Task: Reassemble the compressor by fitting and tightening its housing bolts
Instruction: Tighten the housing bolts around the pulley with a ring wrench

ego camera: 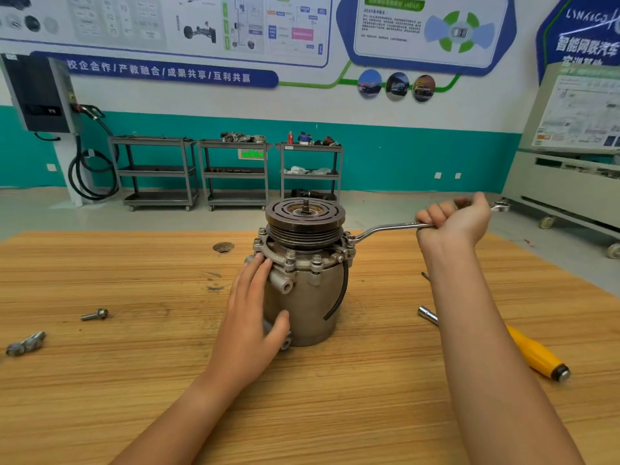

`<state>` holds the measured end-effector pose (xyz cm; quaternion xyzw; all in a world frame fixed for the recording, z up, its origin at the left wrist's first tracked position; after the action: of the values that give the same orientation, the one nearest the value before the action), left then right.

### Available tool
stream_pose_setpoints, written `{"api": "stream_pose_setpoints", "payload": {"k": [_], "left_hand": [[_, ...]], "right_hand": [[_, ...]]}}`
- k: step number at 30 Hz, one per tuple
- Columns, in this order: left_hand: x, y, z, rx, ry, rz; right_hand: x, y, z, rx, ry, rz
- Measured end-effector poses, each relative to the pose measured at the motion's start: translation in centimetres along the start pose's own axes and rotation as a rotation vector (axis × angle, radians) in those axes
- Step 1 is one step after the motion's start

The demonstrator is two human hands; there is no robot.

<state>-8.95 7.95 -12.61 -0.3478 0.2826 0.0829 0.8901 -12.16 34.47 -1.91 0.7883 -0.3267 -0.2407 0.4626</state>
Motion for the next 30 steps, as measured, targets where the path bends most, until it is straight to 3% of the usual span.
{"api": "stream_pose_setpoints", "payload": {"k": [8, 14, 20, 30], "left_hand": [[0.0, 0.1, 0.0, 0.003, -0.008, 0.004], [0.0, 0.1, 0.0, -0.003, -0.007, 0.007], [-0.1, 0.1, -0.1, -0.007, -0.021, 0.009], [0.0, 0.1, -0.1, -0.021, -0.014, 0.011]], "right_hand": [[-1.0, 0.7, 0.6, 0.102, 0.084, -0.063], [-0.9, 0.3, 0.3, 0.115, 0.048, -0.109], [-0.6, 2.3, -0.1, 0.167, 0.027, -0.282], [-3.6, 4.0, 3.1, 0.215, 0.344, -0.397]]}}
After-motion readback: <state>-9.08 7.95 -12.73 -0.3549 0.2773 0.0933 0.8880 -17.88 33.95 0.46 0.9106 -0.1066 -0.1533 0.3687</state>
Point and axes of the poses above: each hand's wrist, its own x-axis away from the middle knuckle, its own y-axis out of the palm, z = x × y, the point moved 5 cm from there along -x, towards the middle knuckle, and after that the axes turned 11 degrees about -y, right-handed, at the moved point
